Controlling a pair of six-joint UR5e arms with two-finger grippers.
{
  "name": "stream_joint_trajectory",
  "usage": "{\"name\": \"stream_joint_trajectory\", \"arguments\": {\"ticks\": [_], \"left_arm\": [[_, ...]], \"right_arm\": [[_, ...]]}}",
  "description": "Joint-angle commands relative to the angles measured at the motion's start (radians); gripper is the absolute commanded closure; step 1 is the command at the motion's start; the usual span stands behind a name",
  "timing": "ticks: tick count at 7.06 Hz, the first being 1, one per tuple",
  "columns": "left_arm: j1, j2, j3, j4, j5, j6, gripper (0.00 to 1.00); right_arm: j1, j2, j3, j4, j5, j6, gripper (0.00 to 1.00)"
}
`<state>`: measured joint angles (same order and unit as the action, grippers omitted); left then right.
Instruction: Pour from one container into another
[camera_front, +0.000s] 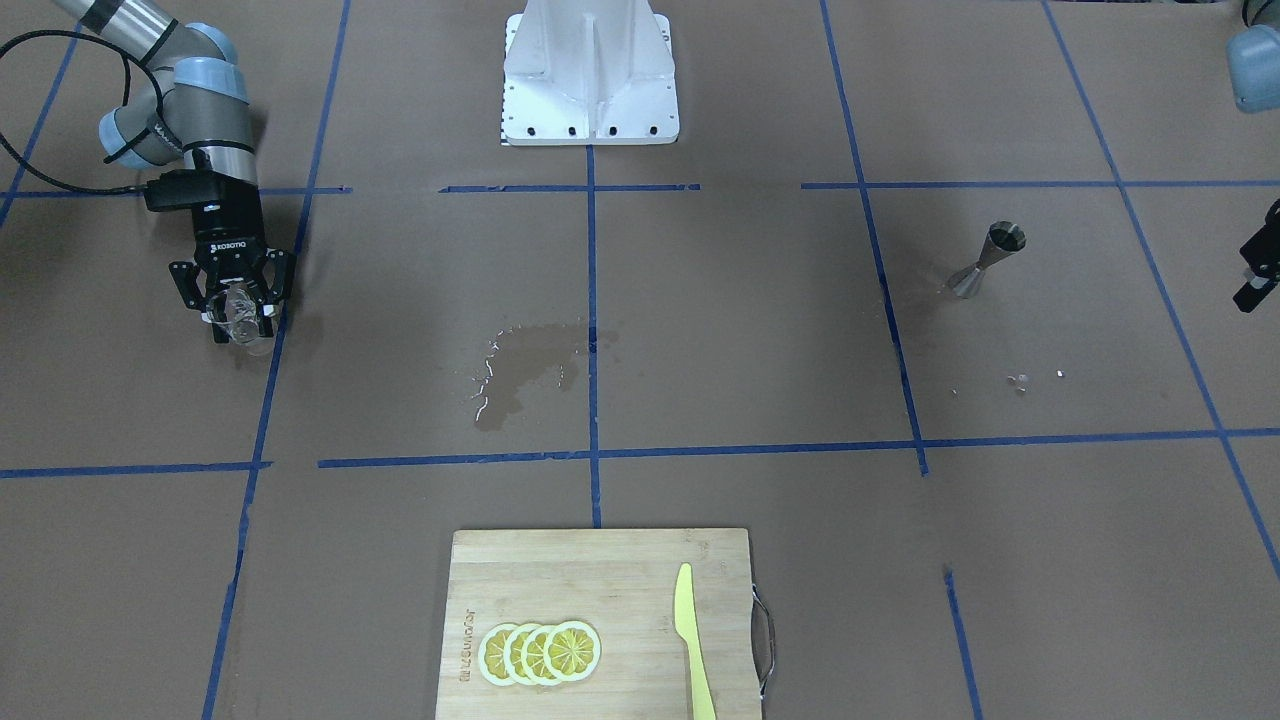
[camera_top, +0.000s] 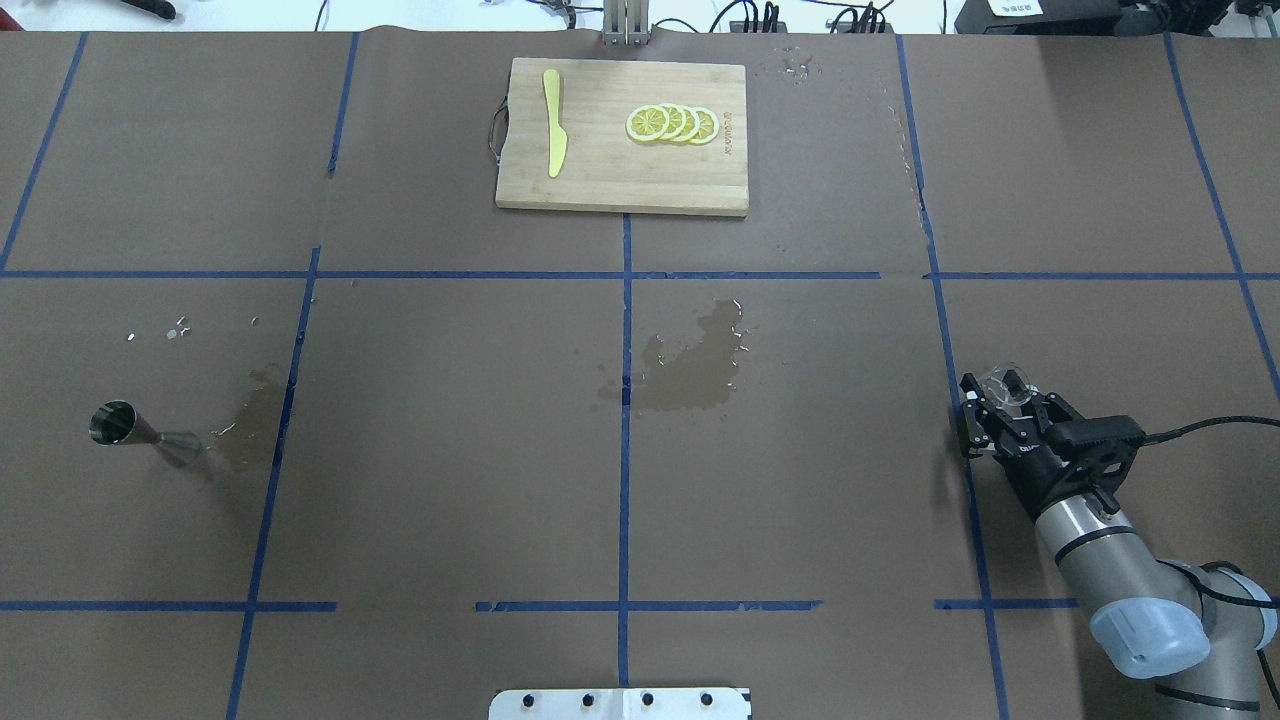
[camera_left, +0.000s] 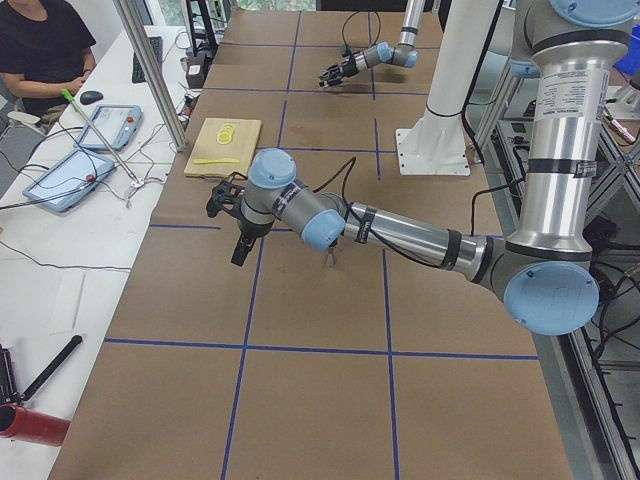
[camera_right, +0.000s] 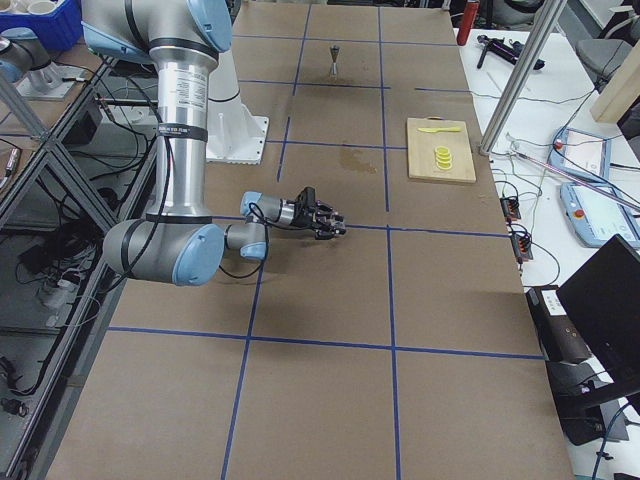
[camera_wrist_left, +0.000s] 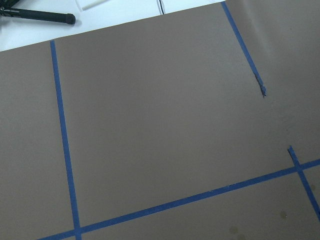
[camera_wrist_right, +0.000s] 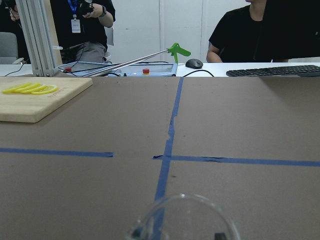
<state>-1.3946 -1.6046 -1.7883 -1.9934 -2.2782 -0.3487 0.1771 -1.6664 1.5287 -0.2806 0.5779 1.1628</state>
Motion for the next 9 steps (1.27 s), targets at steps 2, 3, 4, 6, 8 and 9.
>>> {"name": "stream_joint_trajectory", "arguments": {"ticks": [2, 3, 4, 6, 8, 9], "left_arm": [[0.000, 0.005, 0.000, -0.004, 0.000, -0.004, 0.00], [0.000, 0.005, 0.000, -0.004, 0.000, -0.004, 0.00], [0.000, 0.005, 0.001, -0.004, 0.000, -0.004, 0.00], [0.000, 0.005, 0.001, -0.004, 0.000, -0.004, 0.00], [0.000, 0.005, -0.002, -0.004, 0.020, -0.006, 0.00], [0.000, 0.005, -0.002, -0.004, 0.020, -0.004, 0.00]], "right_arm": [[-0.037, 0.000, -0.005, 0.005, -0.036, 0.002, 0.71], [-0.039, 0.000, -0.007, 0.005, -0.036, 0.002, 0.51], [-0.042, 0.000, -0.007, 0.005, -0.033, 0.000, 0.46], [-0.050, -0.001, -0.007, 0.005, -0.030, -0.005, 0.46], [-0.051, -0.004, -0.007, 0.005, -0.029, -0.009, 0.35], [-0.051, -0.007, -0.007, 0.005, -0.027, -0.012, 0.25]]}}
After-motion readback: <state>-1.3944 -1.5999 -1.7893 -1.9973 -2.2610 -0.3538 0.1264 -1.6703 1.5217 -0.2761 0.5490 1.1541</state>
